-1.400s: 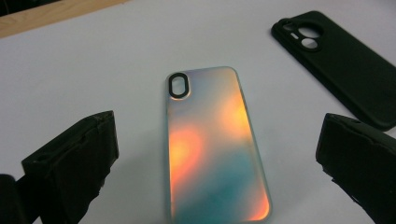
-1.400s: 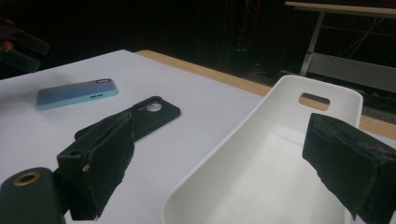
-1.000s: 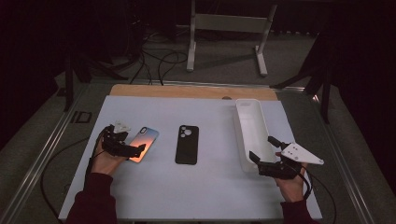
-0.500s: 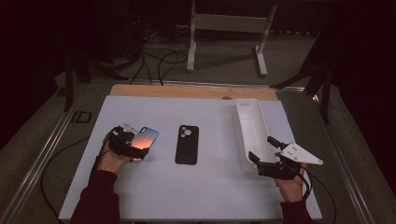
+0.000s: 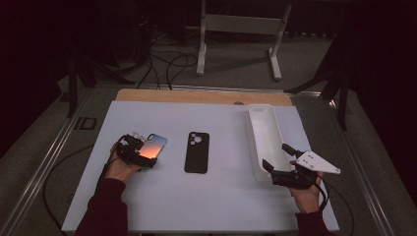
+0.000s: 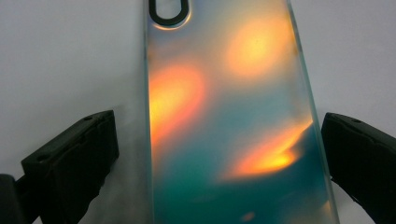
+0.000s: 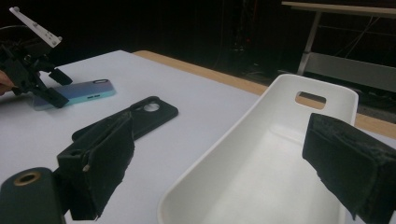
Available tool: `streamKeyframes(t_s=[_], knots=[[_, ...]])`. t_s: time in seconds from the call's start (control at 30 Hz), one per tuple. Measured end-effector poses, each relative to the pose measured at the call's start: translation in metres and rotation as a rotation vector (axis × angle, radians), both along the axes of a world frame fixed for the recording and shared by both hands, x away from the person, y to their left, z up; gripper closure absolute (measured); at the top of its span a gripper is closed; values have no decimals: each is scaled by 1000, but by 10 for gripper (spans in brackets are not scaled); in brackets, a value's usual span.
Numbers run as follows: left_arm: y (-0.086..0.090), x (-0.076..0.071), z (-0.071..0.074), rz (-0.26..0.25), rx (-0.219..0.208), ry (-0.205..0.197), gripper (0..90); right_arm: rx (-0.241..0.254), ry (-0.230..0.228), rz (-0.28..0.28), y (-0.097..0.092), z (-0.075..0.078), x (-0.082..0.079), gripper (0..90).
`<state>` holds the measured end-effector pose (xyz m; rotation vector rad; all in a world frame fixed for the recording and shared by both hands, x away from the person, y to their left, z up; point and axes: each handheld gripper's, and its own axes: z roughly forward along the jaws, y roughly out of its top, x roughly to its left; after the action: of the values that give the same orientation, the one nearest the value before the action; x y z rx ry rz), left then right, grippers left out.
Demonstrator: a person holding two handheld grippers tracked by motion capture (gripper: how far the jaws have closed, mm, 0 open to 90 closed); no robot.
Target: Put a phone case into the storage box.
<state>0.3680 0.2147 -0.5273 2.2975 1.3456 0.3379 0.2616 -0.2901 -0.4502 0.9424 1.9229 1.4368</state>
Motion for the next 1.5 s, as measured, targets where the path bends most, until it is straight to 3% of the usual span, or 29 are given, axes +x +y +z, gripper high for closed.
streamKeyframes(t_s=[0.17,0.37,0.77,1.2,1.23,1.33,1.5], knots=[[-1,1,0,1,5,13,0,1,-2,0,1,1,0,85],[-2,-3,6,-12,9,9,148,2,-4,-1,1,1,-1,86],[-4,-6,8,-10,3,-22,167,4,-2,-8,0,2,0,86],[-9,-12,33,10,-24,-134,168,-1,9,-11,2,1,2,86],[-11,-14,37,11,-38,-156,167,0,9,-11,2,1,2,86],[-12,-16,41,11,-51,-170,167,2,12,-12,2,1,3,86],[-17,-19,49,-2,-60,-205,167,3,43,-36,1,1,5,86]])
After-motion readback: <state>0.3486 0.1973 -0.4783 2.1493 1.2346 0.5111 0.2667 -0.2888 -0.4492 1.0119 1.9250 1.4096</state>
